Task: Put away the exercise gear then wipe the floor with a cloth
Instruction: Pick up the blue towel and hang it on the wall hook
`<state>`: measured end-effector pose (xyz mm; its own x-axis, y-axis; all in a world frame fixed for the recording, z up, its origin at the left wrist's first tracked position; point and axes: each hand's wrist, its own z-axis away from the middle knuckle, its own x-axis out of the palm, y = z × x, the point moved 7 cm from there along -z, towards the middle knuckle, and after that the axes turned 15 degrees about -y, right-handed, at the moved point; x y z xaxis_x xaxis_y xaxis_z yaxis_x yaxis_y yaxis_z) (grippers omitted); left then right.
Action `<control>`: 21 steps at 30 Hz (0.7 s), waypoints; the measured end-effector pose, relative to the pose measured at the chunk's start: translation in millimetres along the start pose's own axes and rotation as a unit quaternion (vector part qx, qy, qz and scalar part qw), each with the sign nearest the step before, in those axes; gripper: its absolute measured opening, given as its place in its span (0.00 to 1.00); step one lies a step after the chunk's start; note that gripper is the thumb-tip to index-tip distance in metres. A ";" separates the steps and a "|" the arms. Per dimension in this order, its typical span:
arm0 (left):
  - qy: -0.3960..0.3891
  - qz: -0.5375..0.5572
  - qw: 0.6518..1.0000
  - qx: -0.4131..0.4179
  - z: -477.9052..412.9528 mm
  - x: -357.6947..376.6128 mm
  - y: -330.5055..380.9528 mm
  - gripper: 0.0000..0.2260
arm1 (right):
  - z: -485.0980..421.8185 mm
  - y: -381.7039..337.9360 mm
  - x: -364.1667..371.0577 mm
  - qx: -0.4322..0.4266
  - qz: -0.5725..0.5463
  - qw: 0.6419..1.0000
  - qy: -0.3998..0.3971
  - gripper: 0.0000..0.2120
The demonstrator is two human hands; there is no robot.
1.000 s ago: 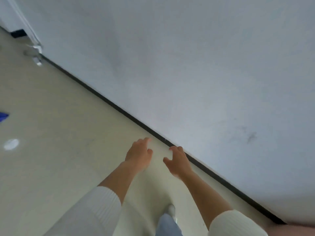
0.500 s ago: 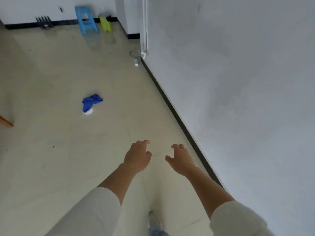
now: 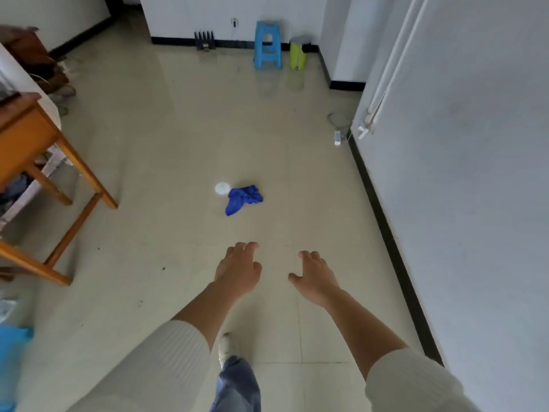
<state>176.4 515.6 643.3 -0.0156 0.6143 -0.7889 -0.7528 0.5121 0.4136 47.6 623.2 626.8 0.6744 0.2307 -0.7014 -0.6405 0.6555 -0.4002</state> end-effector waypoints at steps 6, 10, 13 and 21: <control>-0.012 -0.009 1.000 -0.027 -118.9 -116.7 -84.6 0.21 | -139.6 -107.1 -50.1 0.002 -0.018 0.999 -0.026 0.27; -0.009 0.000 0.999 -0.033 -186.9 -180.9 -119.8 0.21 | -212.3 -159.9 -82.7 -0.003 -0.020 0.999 -0.042 0.27; -0.006 0.002 1.000 -0.026 -243.4 -218.0 -141.5 0.21 | -273.5 -188.2 -110.6 0.002 -0.018 0.999 -0.042 0.27; -0.066 0.031 0.997 -0.021 -442.7 -257.1 -196.1 0.21 | -468.7 -218.6 -150.7 0.027 -0.053 0.996 -0.065 0.26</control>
<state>36.7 -8.5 563.9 0.0216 0.7199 -0.6937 -0.7798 0.4464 0.4389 -86.2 108.1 543.5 0.7819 0.2465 -0.5726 -0.5439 0.7185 -0.4335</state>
